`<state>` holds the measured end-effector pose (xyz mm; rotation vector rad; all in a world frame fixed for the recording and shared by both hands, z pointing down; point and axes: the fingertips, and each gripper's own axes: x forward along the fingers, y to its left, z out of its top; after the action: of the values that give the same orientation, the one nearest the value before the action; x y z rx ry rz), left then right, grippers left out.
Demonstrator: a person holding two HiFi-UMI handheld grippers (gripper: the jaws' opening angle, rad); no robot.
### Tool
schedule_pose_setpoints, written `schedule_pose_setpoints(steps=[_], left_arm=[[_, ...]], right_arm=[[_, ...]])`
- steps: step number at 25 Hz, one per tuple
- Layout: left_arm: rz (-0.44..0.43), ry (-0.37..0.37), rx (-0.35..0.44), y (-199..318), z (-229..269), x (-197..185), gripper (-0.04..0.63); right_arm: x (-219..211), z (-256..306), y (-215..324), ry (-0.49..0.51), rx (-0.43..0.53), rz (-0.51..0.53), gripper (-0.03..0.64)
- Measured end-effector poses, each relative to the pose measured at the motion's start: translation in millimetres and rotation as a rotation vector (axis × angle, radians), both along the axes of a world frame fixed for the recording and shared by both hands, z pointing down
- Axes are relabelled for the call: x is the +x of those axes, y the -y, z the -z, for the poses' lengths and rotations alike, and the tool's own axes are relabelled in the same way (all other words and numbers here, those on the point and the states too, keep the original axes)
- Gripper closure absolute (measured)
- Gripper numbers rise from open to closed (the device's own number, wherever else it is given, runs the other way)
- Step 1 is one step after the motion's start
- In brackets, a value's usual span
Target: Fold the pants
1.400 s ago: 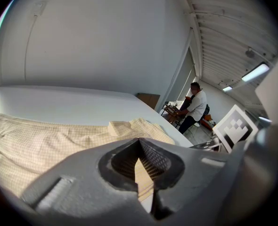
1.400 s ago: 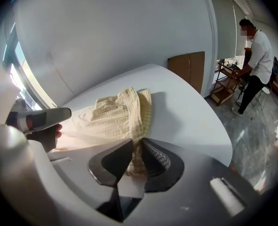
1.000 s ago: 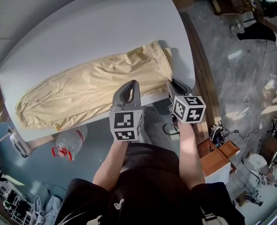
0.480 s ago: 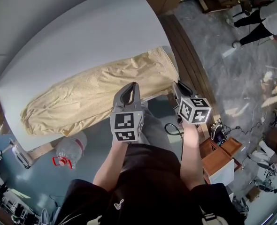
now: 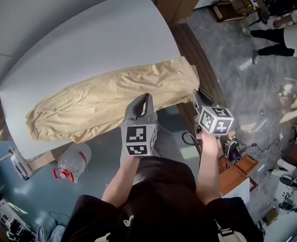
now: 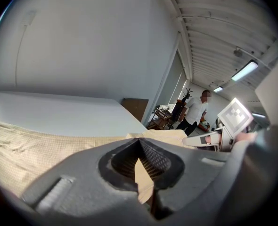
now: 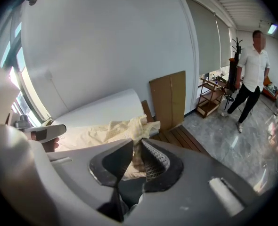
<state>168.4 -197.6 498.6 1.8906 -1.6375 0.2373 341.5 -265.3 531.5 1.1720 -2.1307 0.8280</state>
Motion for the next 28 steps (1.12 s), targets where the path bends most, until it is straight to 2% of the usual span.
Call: schedule_pose_setpoints(steps=[6, 14, 20, 28], left_arm=[[0.072, -0.027, 0.024, -19, 10, -42, 0.592], [0.245, -0.040, 0.062, -56, 24, -148, 0.592], [0.383, -0.032, 0.081, -91, 33, -222, 0.592], [0.548, -0.010, 0.086, -145, 39, -299, 0.592]], right_arm=[[-46, 54, 2, -0.004, 0.118, 0.072, 0.554], [-162, 121, -4, 0.037, 0.255, 0.237, 0.555], [-254, 138, -25, 0.080, 0.267, 0.373, 0.555], [-373, 143, -62, 0.132, 0.267, 0.573, 0.555]])
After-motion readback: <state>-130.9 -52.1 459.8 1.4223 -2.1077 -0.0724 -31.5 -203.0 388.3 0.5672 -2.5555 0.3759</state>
